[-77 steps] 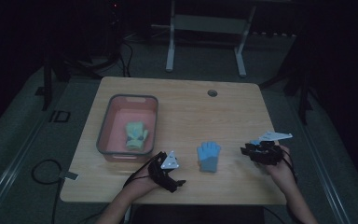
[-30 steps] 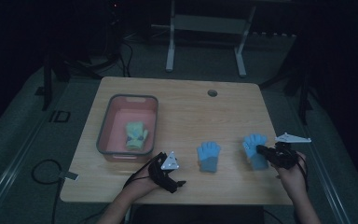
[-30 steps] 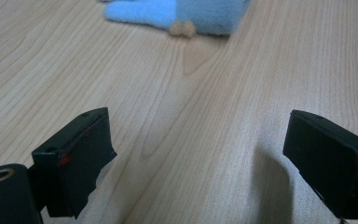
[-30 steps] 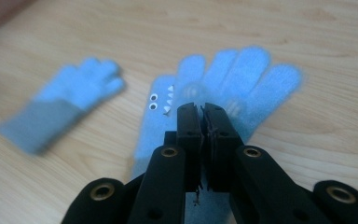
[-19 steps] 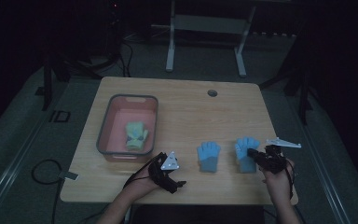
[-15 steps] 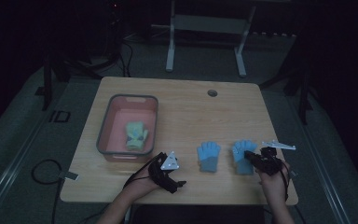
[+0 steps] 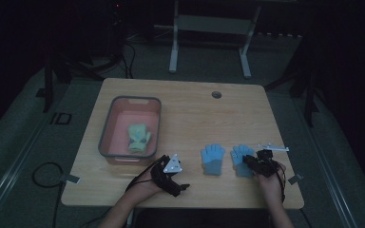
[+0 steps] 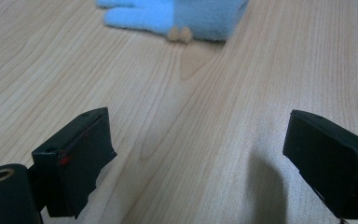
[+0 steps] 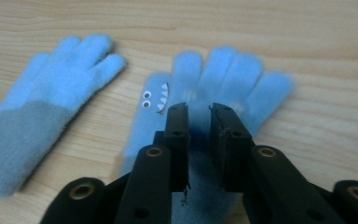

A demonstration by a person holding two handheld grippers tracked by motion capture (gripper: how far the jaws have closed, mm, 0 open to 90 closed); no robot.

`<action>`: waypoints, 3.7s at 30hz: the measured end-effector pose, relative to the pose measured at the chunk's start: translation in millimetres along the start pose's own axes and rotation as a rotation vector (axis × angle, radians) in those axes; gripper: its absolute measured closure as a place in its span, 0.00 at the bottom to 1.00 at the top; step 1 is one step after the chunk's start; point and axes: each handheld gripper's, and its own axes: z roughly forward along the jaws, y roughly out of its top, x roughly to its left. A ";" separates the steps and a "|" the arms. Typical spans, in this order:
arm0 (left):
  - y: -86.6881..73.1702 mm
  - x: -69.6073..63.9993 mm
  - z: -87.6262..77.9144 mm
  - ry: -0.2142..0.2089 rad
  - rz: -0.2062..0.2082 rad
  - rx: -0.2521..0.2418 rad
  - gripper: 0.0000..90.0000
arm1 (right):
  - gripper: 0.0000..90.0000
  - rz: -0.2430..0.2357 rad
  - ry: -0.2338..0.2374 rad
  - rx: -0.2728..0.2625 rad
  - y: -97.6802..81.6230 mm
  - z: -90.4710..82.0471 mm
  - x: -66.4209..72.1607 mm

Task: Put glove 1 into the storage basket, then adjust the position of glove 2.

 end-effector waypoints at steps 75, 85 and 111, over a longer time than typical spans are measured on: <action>0.2 1.5 -4.7 0.013 -0.009 -0.016 0.09 | 0.95 -0.376 0.329 -0.023 50.7 -14.5 93.2; 0.4 1.7 -5.1 0.006 -0.016 -0.018 0.09 | 0.95 -0.352 0.328 0.049 37.4 11.4 87.1; 8.4 -6.8 -0.4 0.018 0.003 0.003 0.11 | 0.67 -0.356 0.281 0.043 35.3 16.9 67.2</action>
